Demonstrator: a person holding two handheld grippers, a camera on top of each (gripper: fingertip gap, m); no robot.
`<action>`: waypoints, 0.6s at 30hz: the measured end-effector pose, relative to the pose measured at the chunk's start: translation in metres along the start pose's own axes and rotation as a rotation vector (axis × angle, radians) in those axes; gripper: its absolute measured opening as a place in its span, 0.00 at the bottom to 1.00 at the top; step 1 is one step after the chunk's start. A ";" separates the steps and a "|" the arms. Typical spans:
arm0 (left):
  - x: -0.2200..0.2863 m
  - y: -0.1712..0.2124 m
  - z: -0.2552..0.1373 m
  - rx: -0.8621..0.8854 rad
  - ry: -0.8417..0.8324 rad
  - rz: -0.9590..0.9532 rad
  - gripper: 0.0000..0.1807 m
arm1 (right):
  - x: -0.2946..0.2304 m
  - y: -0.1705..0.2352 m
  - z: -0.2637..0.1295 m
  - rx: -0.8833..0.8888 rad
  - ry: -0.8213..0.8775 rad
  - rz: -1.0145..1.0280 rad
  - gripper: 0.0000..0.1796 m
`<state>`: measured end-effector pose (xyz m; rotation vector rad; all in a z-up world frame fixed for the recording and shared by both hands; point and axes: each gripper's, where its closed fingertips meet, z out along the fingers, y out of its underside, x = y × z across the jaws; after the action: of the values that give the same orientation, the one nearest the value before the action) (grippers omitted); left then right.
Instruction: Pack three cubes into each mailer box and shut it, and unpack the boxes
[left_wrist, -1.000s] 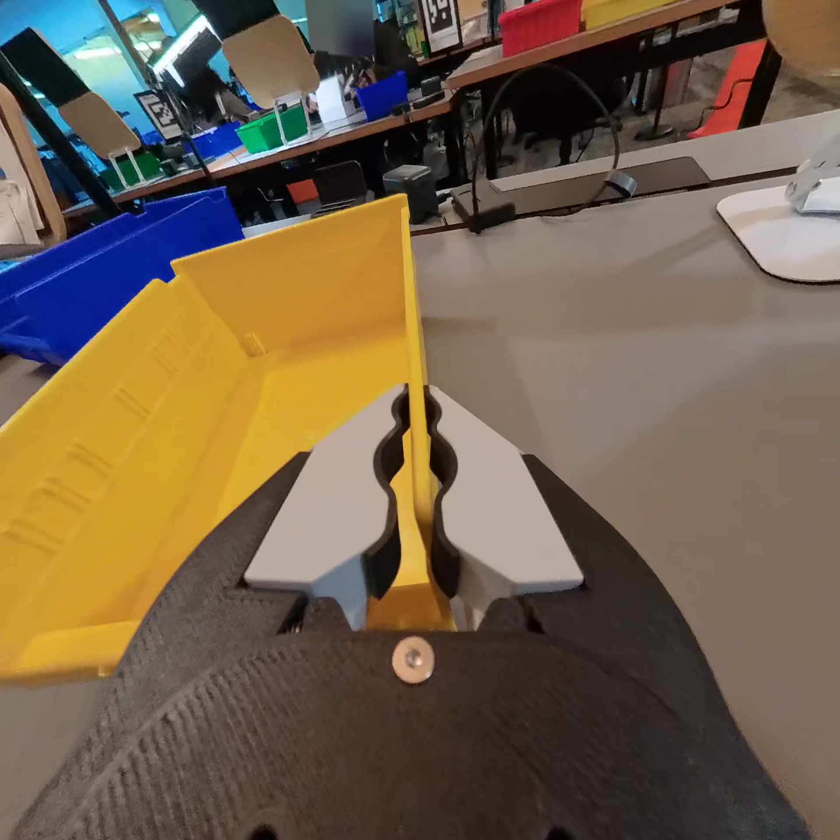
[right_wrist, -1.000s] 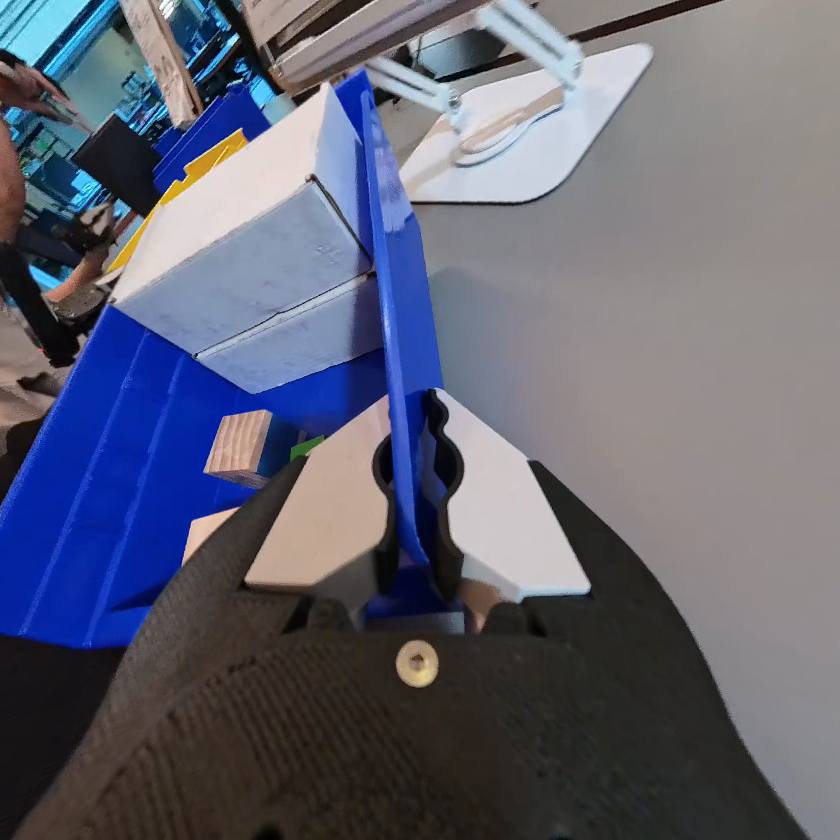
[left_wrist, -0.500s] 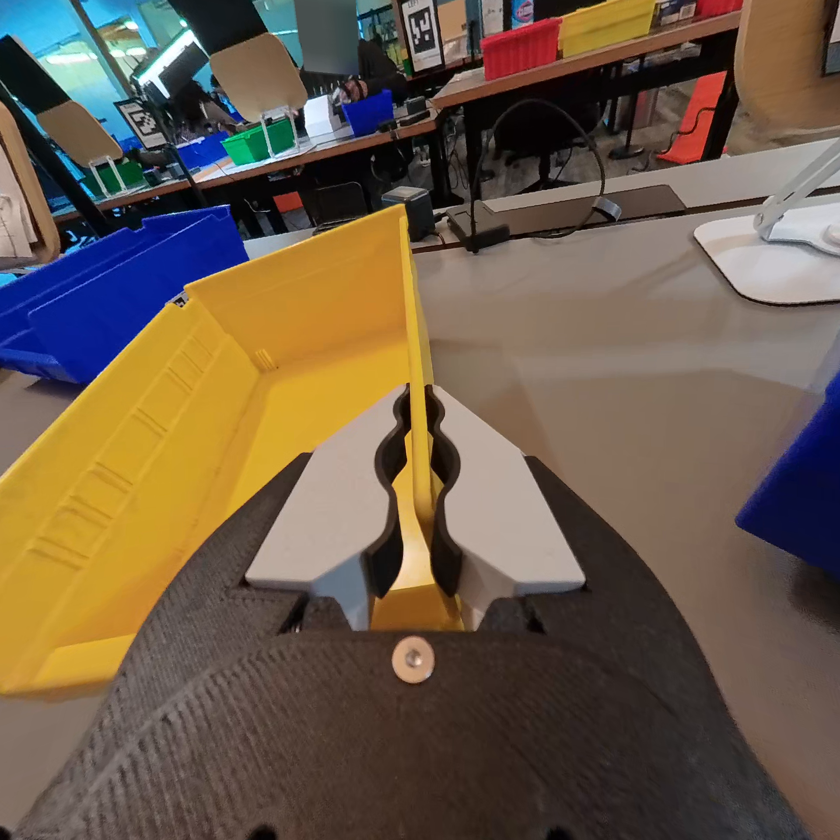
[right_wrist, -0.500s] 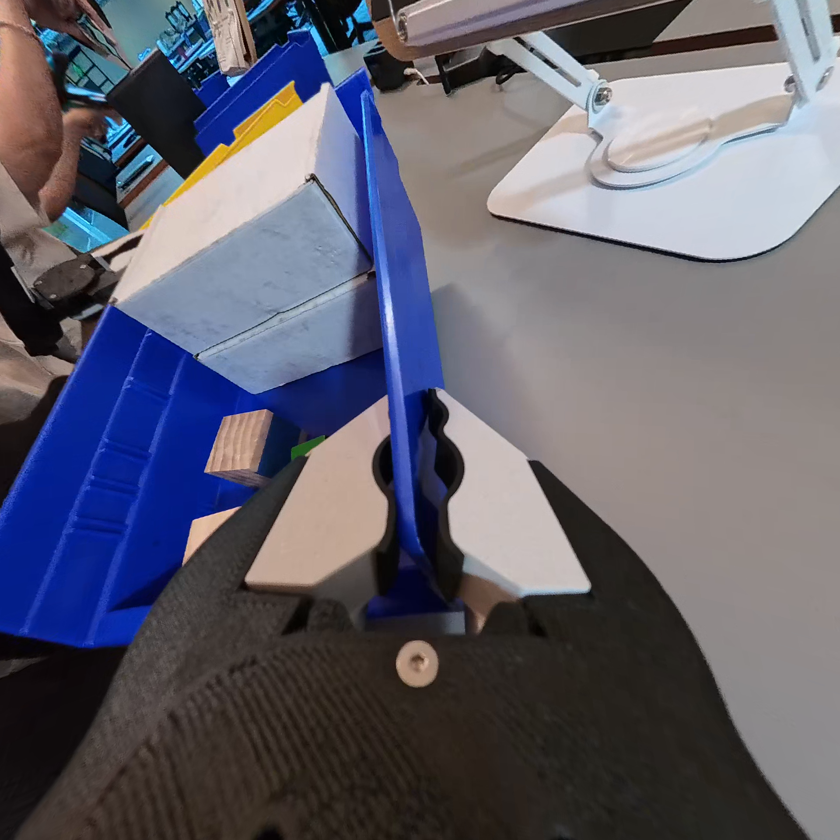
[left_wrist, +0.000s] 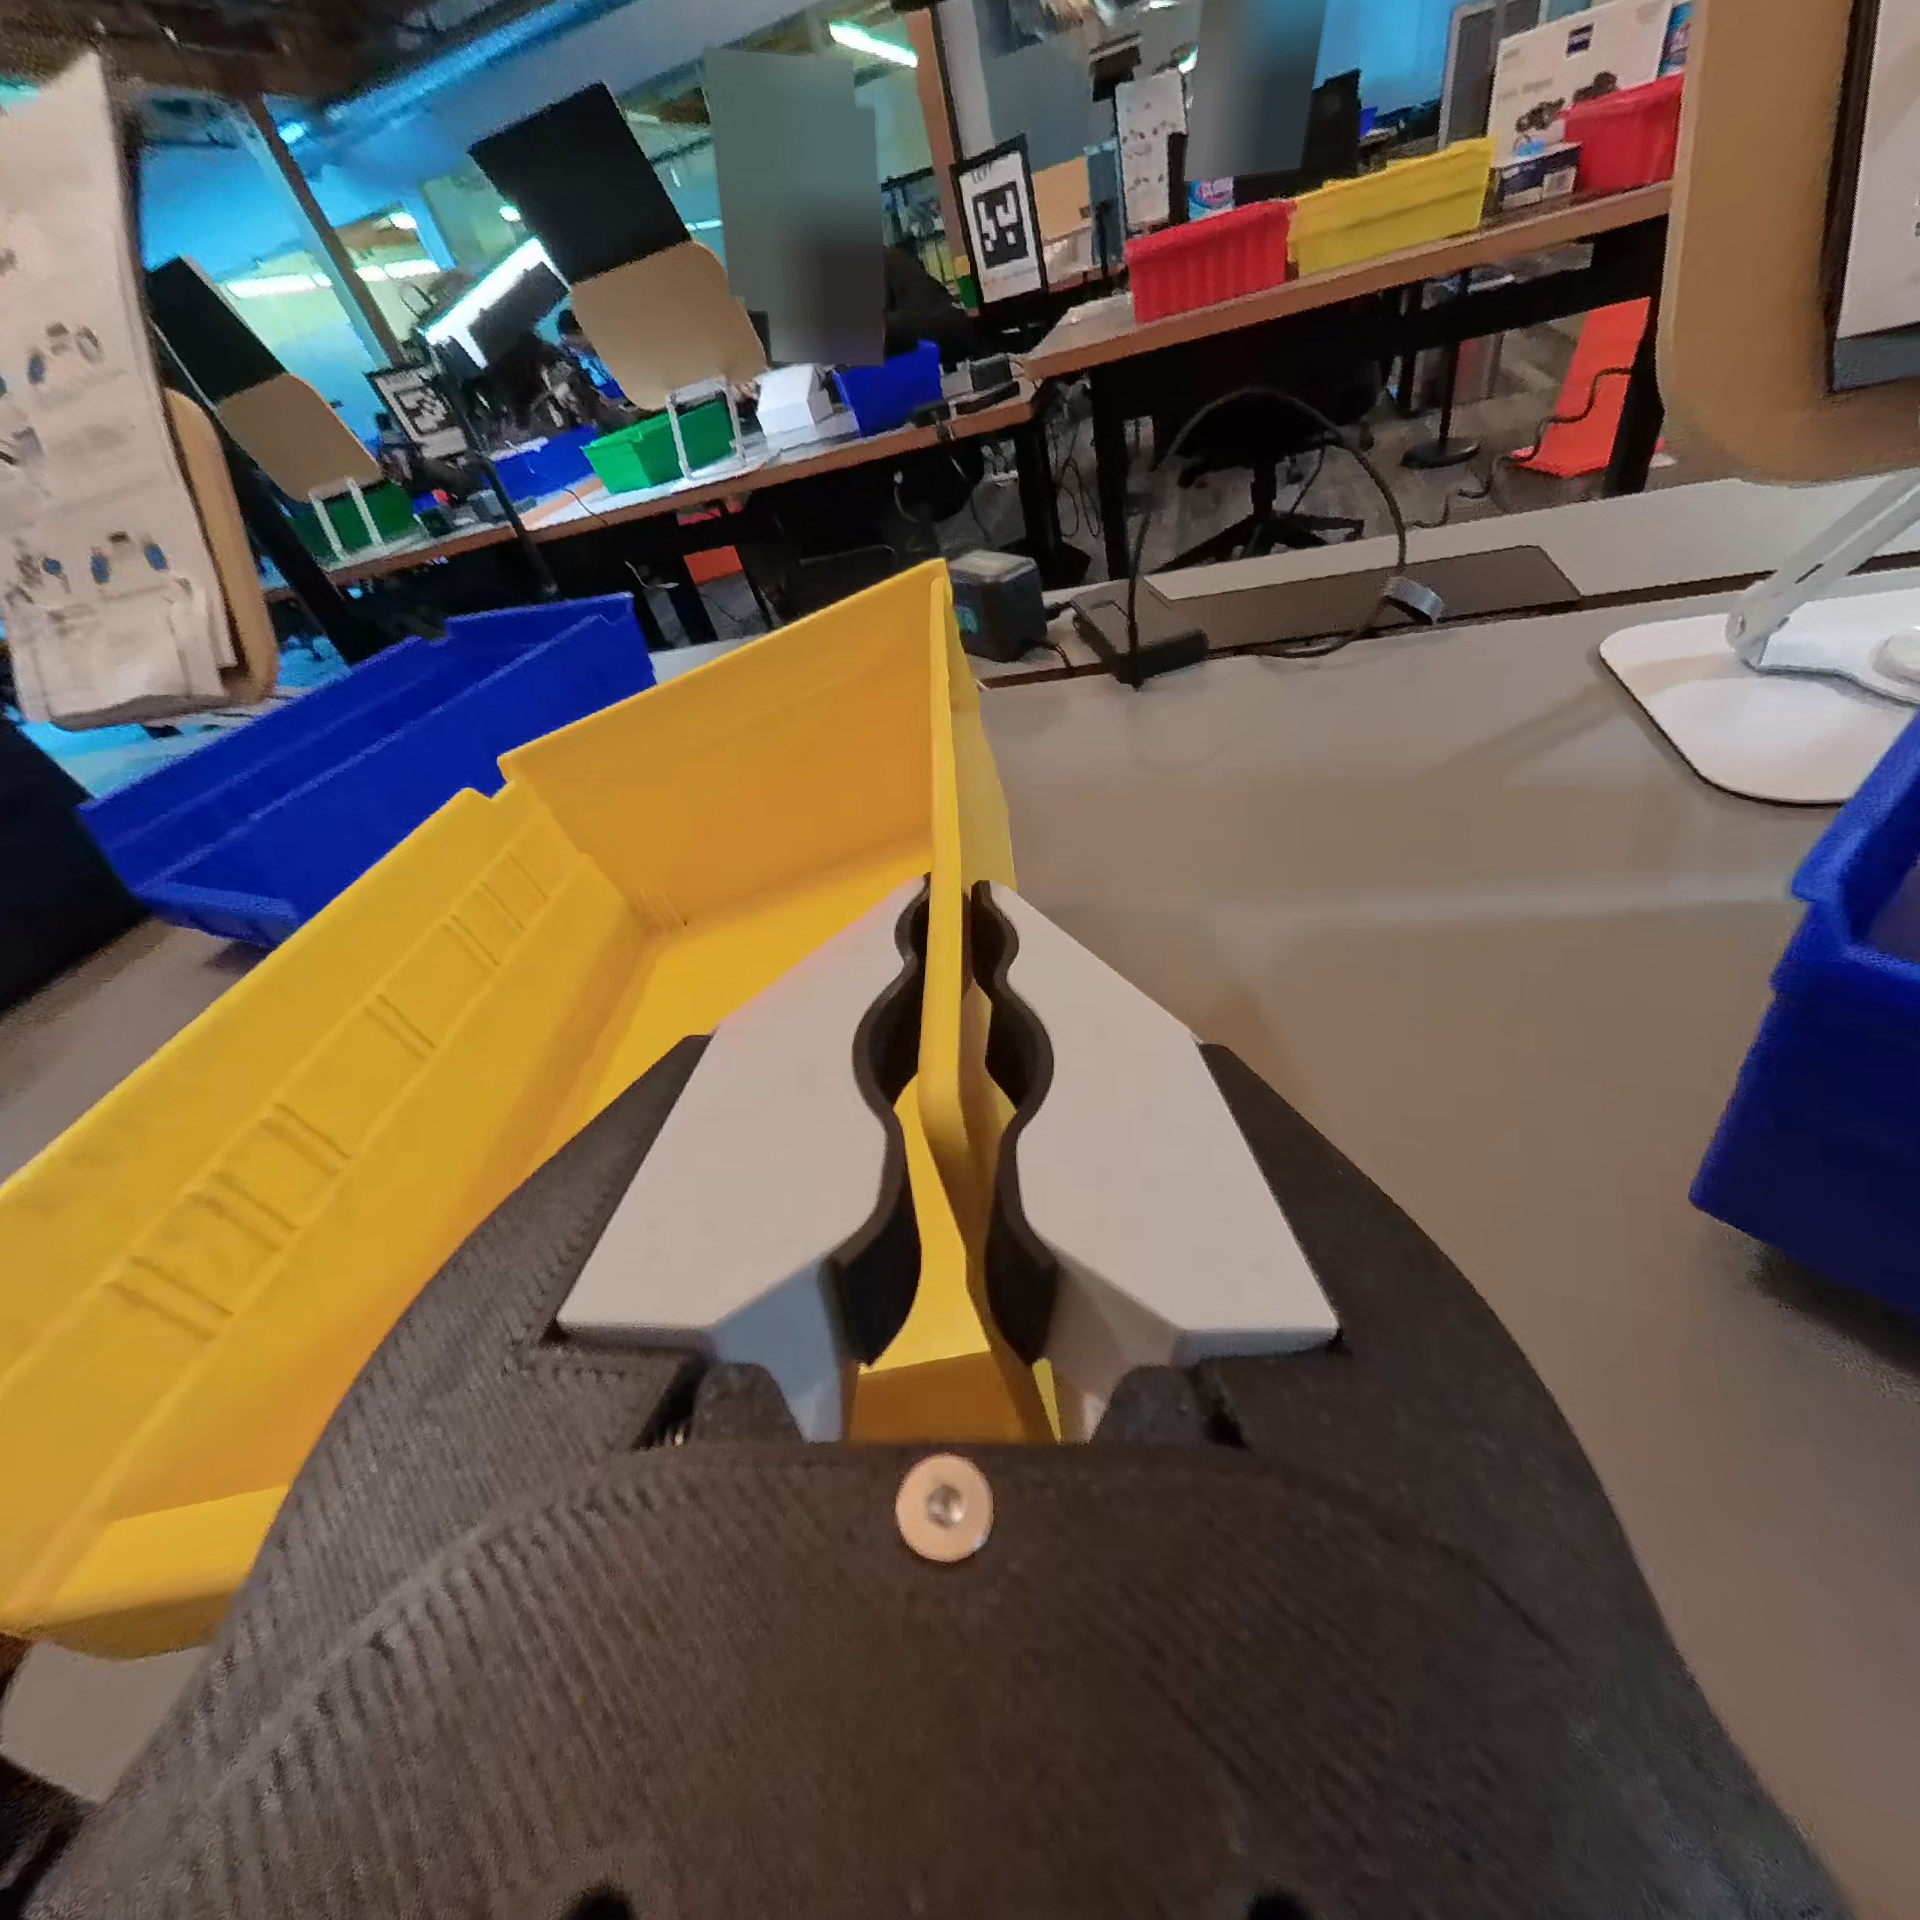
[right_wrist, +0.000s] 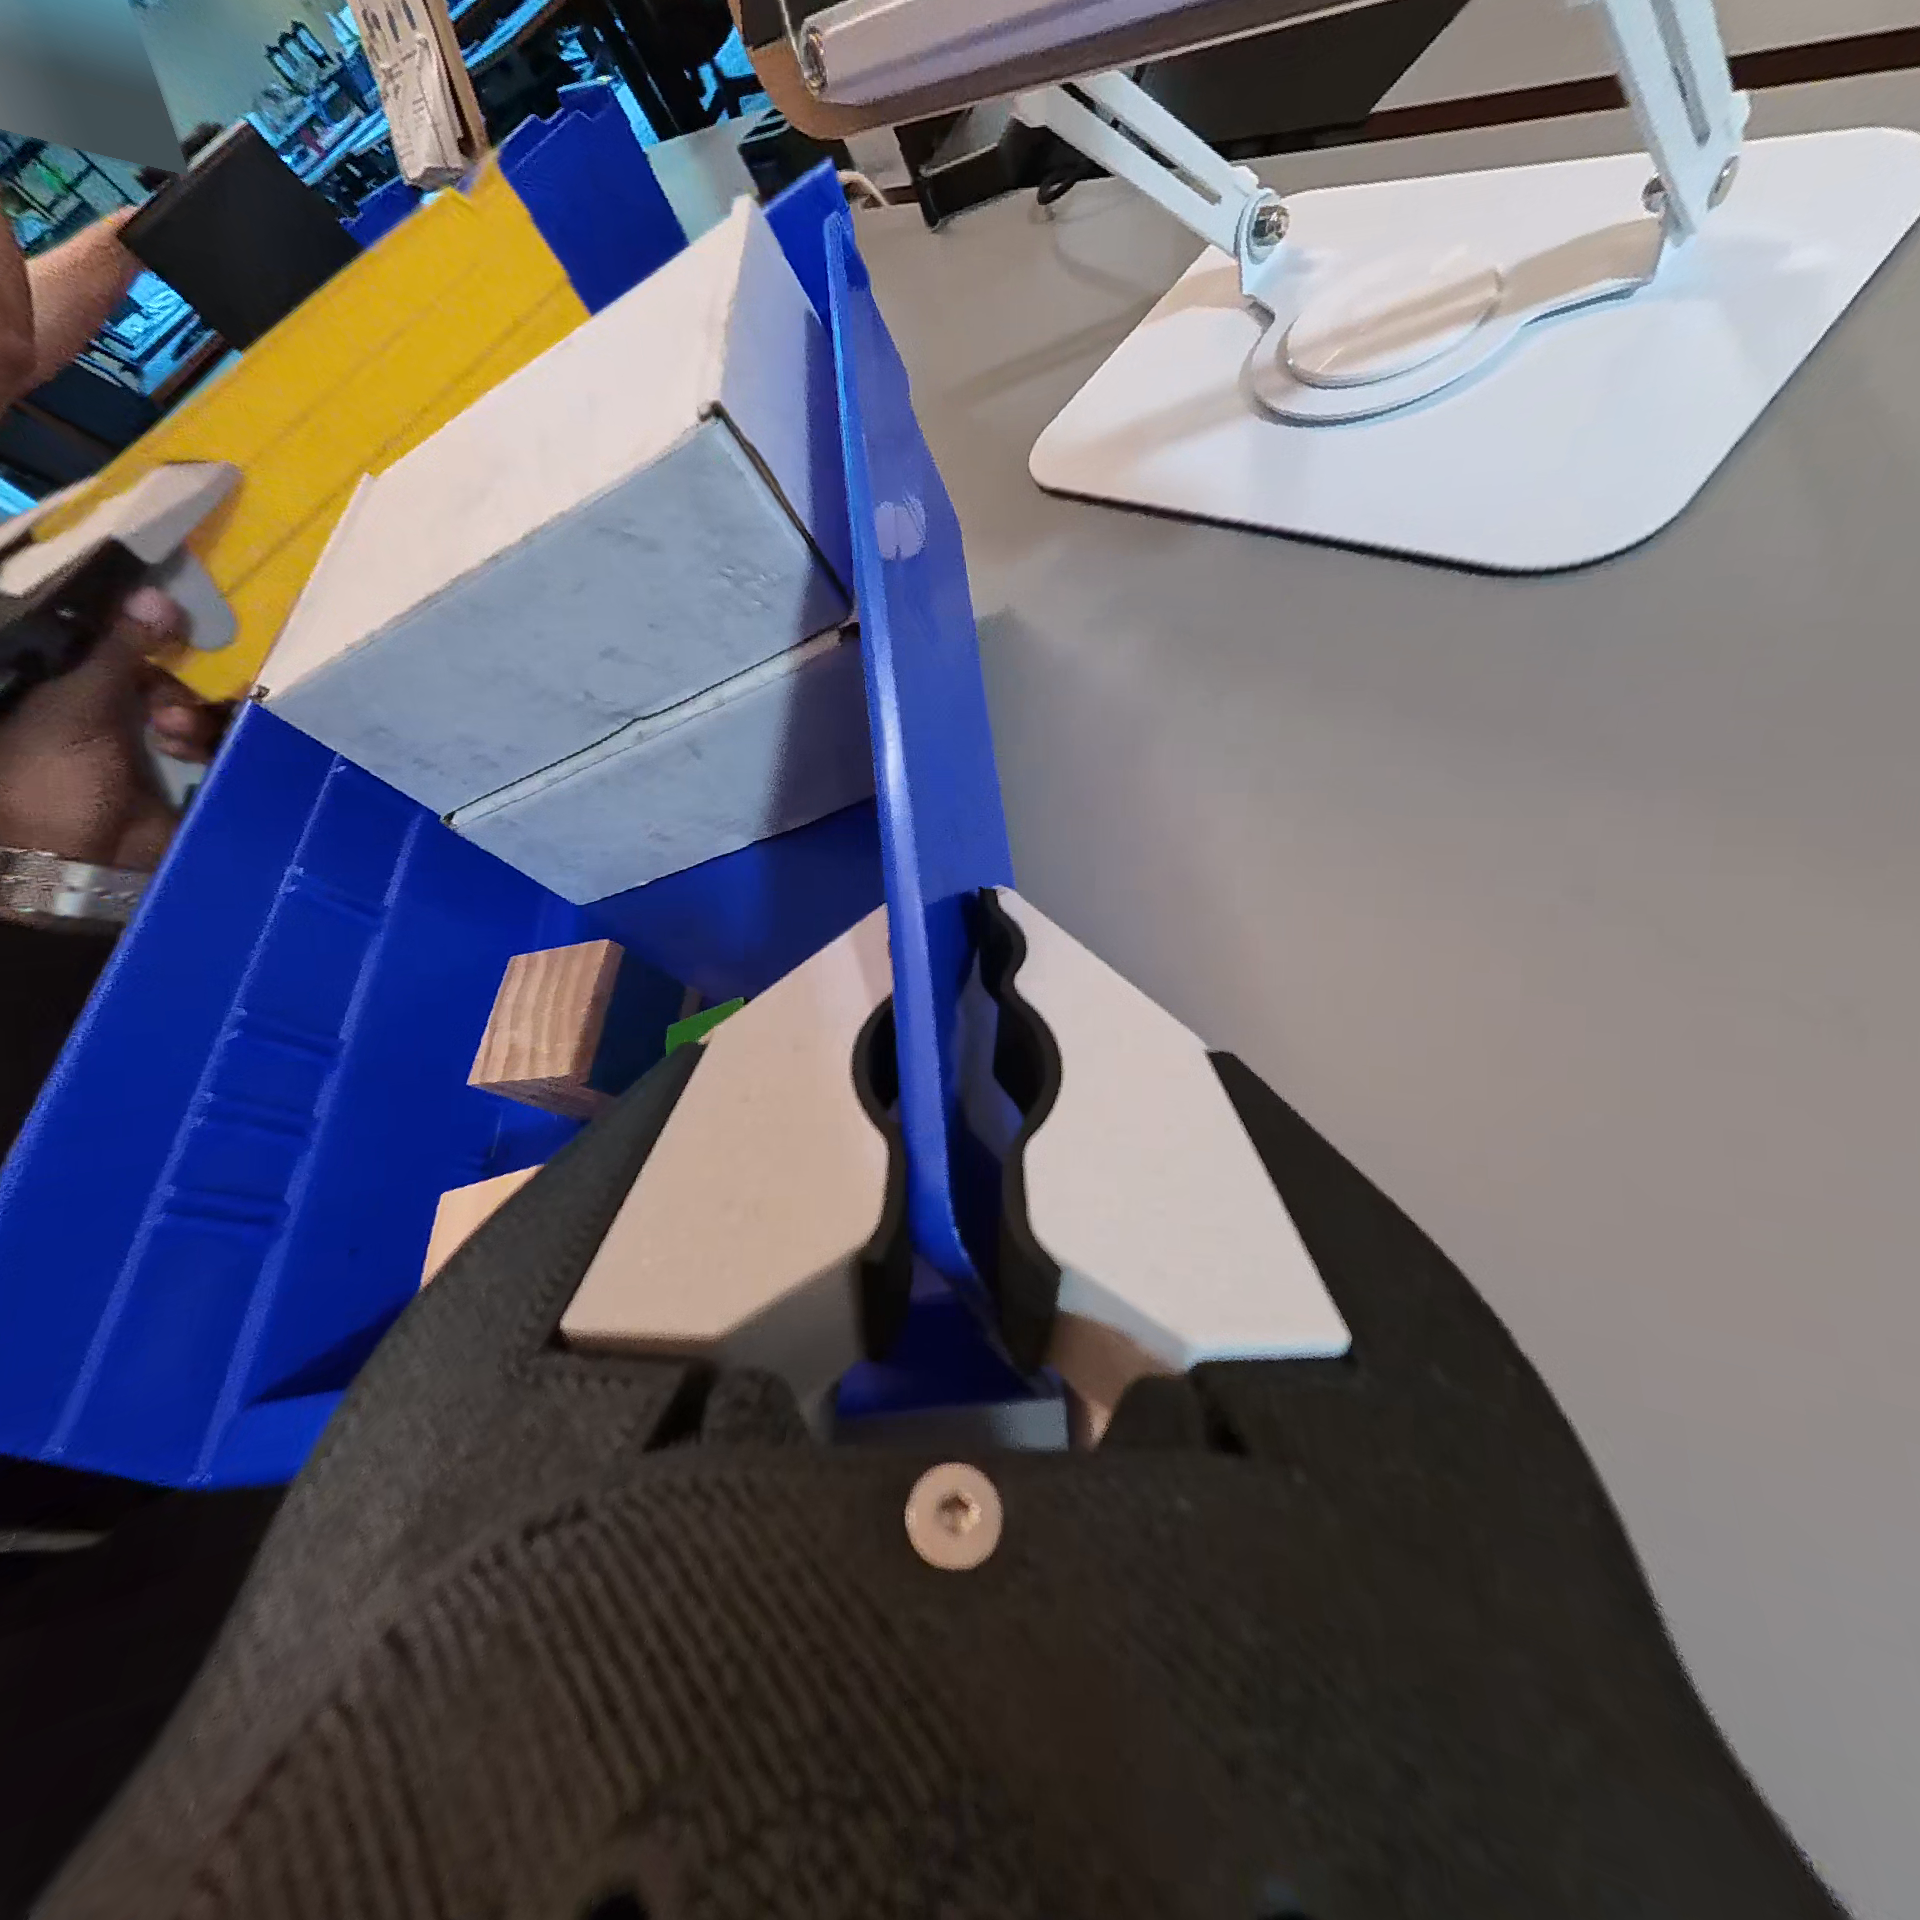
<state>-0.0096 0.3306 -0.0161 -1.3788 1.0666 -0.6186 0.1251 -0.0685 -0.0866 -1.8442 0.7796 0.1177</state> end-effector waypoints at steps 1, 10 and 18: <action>-0.005 -0.004 -0.002 0.009 -0.013 0.012 0.00 | -0.001 -0.001 0.005 0.005 0.012 -0.005 0.04; -0.059 -0.044 -0.030 0.076 -0.143 0.058 0.00 | -0.032 -0.023 0.106 0.064 0.083 0.034 0.04; -0.093 -0.080 -0.062 0.162 -0.189 0.002 0.00 | -0.140 -0.038 0.236 0.215 0.190 0.132 0.10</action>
<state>-0.0854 0.3704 0.0912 -1.2676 0.8478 -0.5491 0.1027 0.2077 -0.0940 -1.6158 1.0063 -0.0564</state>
